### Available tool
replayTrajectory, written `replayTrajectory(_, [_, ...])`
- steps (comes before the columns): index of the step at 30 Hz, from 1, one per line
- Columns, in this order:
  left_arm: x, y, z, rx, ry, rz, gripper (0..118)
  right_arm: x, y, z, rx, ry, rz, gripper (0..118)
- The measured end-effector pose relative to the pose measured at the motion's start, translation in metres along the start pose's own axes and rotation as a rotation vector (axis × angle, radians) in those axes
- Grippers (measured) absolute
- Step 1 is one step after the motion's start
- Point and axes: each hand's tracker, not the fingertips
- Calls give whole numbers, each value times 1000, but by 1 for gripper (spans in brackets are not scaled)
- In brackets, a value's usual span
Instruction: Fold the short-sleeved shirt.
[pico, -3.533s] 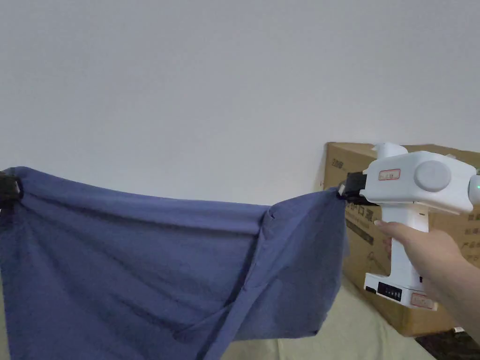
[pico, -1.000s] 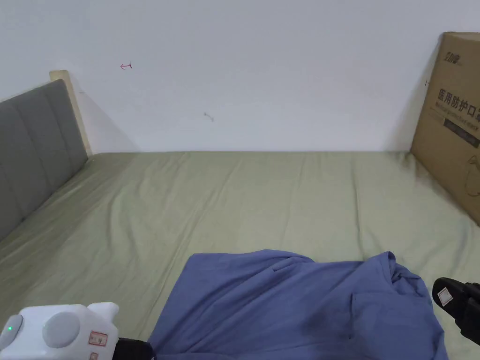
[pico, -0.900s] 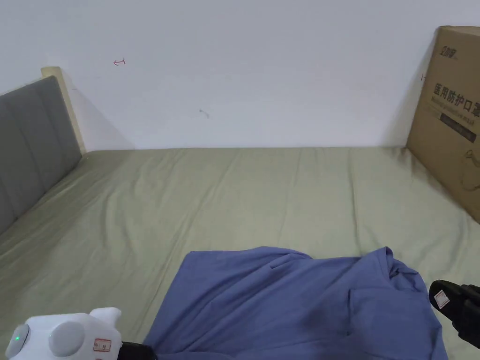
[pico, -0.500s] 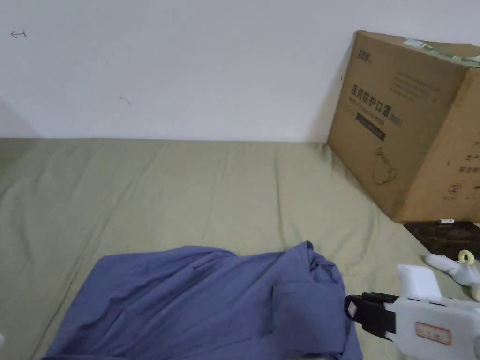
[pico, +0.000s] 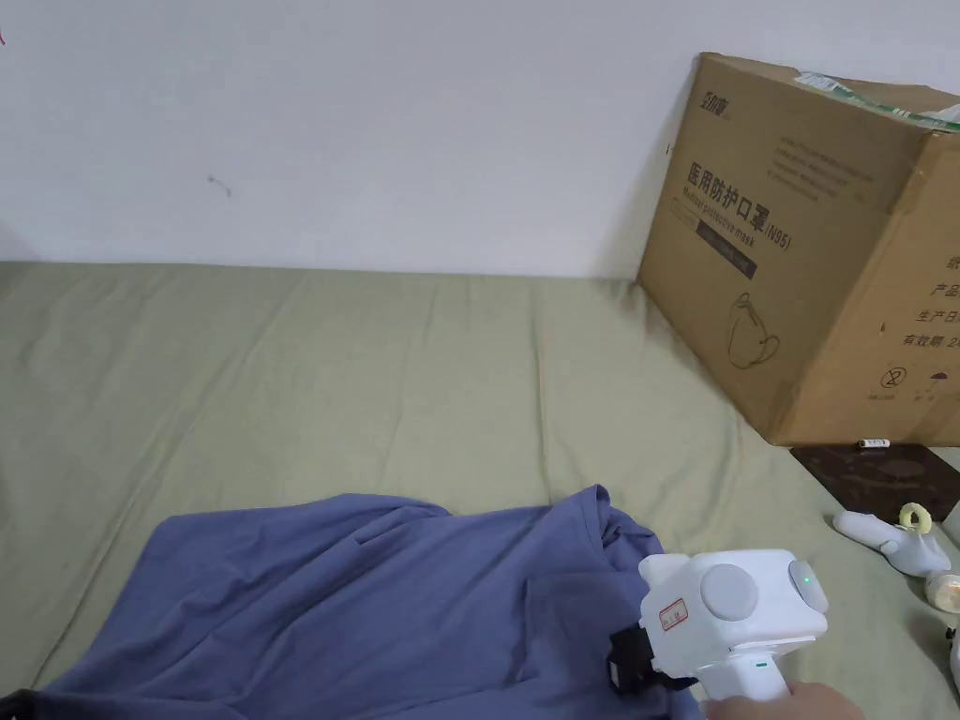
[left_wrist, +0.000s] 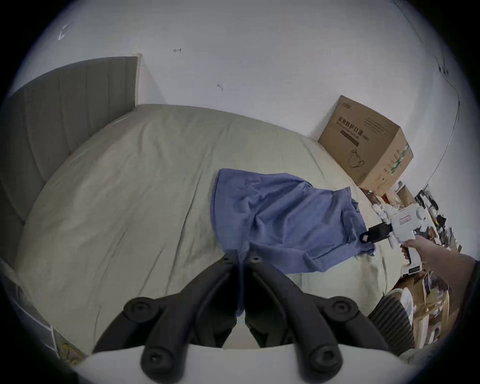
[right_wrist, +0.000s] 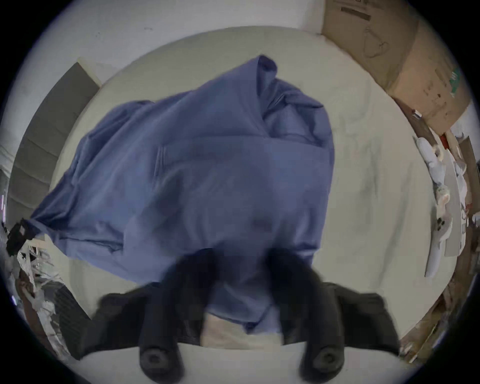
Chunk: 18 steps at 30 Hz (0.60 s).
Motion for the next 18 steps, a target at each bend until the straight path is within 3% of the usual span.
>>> replayTrajectory(2, [1, 7, 0, 1, 10, -12, 3, -5, -4, 8, 49, -24, 47, 6])
replayTrajectory(4, [2, 11, 1, 7, 22, -21, 3, -5, -4, 23, 101, 11, 63, 6])
replayTrajectory(10, [5, 38, 15, 67, 23, -15, 3, 10, -3, 104, 264, 82, 2, 6])
replayTrajectory(18, [26, 124, 50, 218, -48, -71, 3, 27, 6, 235, 510, 143, -16, 5])
